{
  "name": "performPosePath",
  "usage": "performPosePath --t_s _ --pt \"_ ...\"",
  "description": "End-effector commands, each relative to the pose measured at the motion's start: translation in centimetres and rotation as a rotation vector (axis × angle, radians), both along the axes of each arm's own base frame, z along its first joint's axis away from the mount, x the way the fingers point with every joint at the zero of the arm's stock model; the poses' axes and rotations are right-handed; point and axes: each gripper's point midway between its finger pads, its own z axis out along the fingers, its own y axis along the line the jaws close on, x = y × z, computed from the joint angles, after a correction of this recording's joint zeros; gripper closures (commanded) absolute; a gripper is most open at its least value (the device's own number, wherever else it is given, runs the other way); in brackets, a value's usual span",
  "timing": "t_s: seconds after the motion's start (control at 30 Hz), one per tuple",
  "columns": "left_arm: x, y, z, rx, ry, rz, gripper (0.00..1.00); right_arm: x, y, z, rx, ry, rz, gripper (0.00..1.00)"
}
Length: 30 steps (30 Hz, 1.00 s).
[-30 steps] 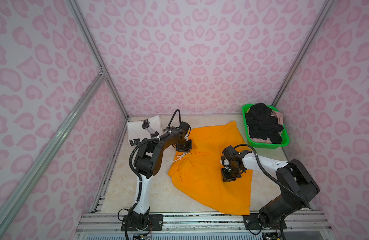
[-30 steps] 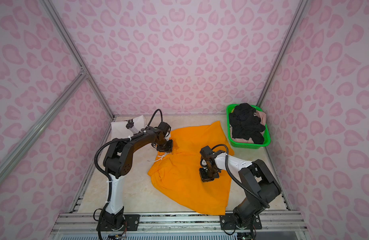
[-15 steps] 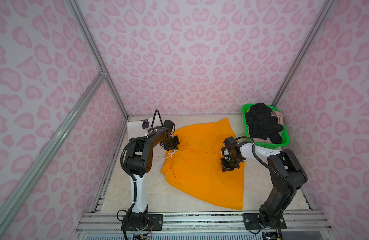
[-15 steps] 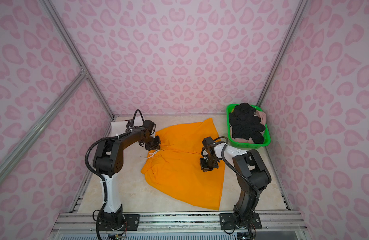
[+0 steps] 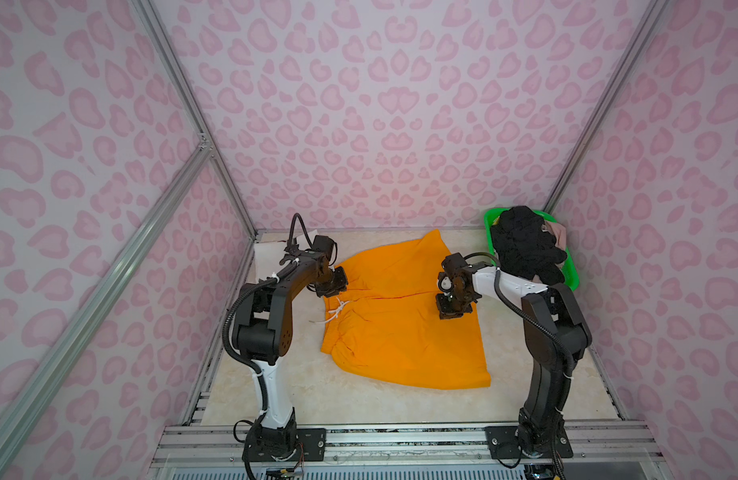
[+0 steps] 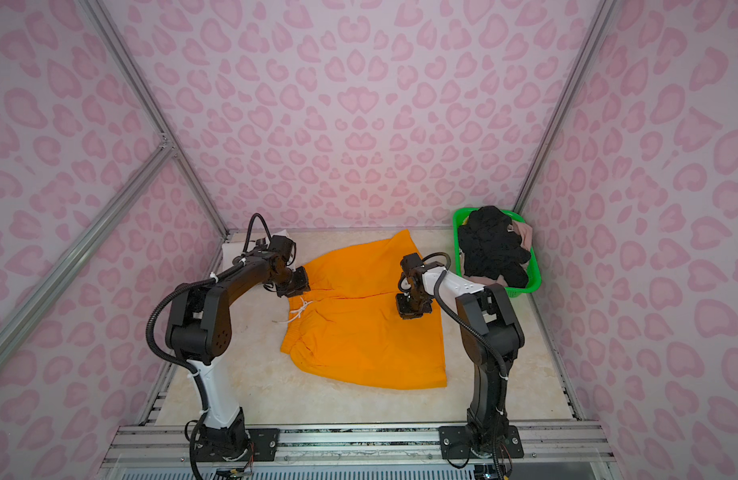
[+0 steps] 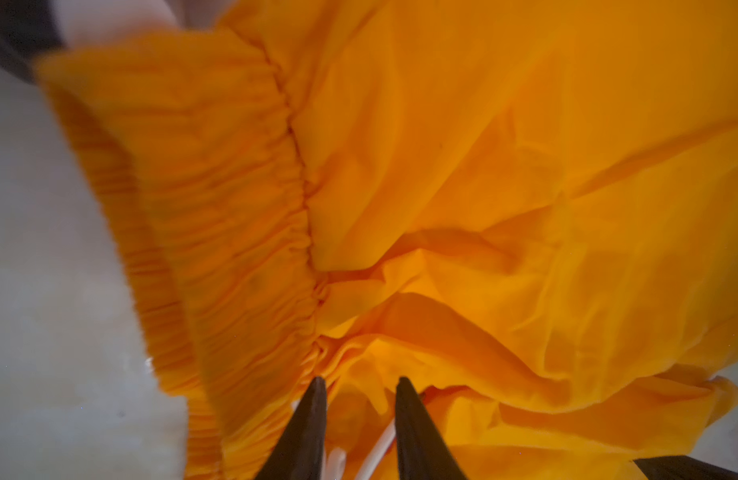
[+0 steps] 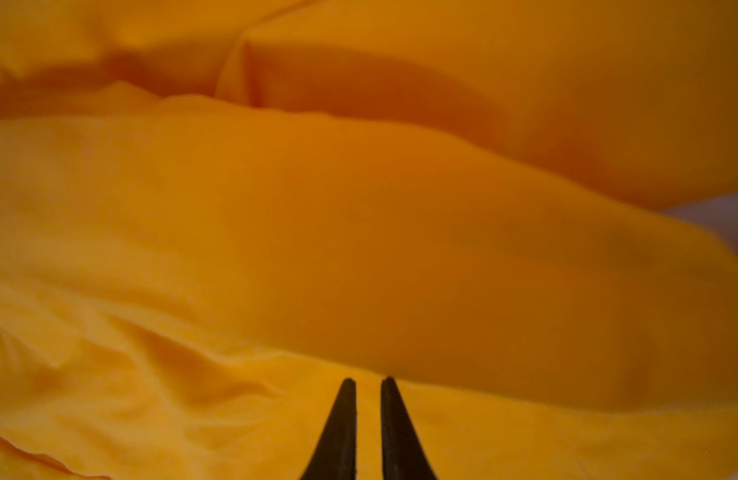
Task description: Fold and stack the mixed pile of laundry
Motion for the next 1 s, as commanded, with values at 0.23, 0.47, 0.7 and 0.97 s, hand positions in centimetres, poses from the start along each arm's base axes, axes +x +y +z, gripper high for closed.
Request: performPosePath --t_s 0.23,0.47,0.7,0.97 --pt "-6.2 1.9 5.2 0.013 0.002 0.002 0.59 -7.5 -5.1 3.9 -0.096 -0.006 -0.028 0.62" --pt "-15.7 3.6 1.4 0.009 0.120 0.081 0.43 -13.8 -7.5 3.0 -0.063 0.074 -0.143 0.49" --pt "-19.5 4.3 -1.1 0.019 0.193 0.108 0.42 -16.6 -8.9 1.0 -0.061 0.103 -0.290 0.40" --pt "-21.2 4.9 -3.2 0.047 0.264 0.129 0.43 -18.9 -10.0 -1.1 -0.073 0.138 -0.370 0.34"
